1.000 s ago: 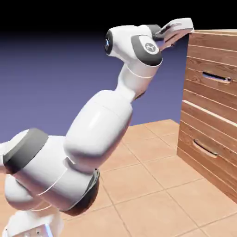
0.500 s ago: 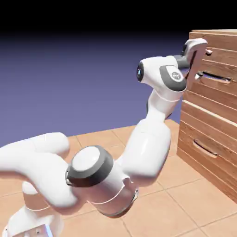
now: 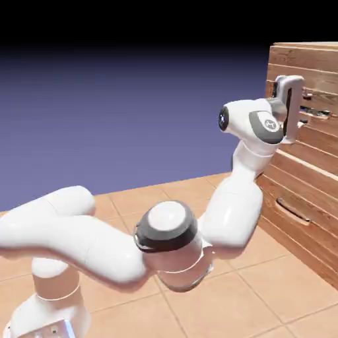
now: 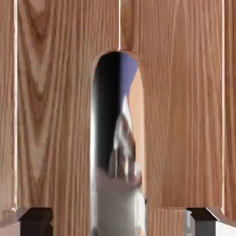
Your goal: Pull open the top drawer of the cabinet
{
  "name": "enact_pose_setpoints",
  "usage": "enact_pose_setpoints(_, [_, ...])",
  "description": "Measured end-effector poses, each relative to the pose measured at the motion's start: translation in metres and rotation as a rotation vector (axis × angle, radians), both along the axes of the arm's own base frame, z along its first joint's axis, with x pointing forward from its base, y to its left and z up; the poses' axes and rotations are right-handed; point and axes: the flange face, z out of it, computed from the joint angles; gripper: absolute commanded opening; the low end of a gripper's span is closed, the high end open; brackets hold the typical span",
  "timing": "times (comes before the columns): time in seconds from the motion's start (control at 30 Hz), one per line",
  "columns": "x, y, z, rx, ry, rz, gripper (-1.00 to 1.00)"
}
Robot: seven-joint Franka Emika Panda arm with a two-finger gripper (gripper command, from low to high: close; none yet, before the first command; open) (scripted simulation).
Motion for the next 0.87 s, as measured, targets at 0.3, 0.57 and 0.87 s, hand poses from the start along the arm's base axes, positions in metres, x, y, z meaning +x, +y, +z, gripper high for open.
enact_pose_setpoints(0.3, [-0.086, 0.000, 0.000, 0.000, -0.001, 0.000, -1.00])
enact_pose_setpoints(0.57, [-0.175, 0.000, 0.000, 0.000, -0.001, 0.000, -1.00])
enact_pose_setpoints(0.87, [-0.262, -0.001, 0.000, 0.001, 0.002, 0.001, 1.00])
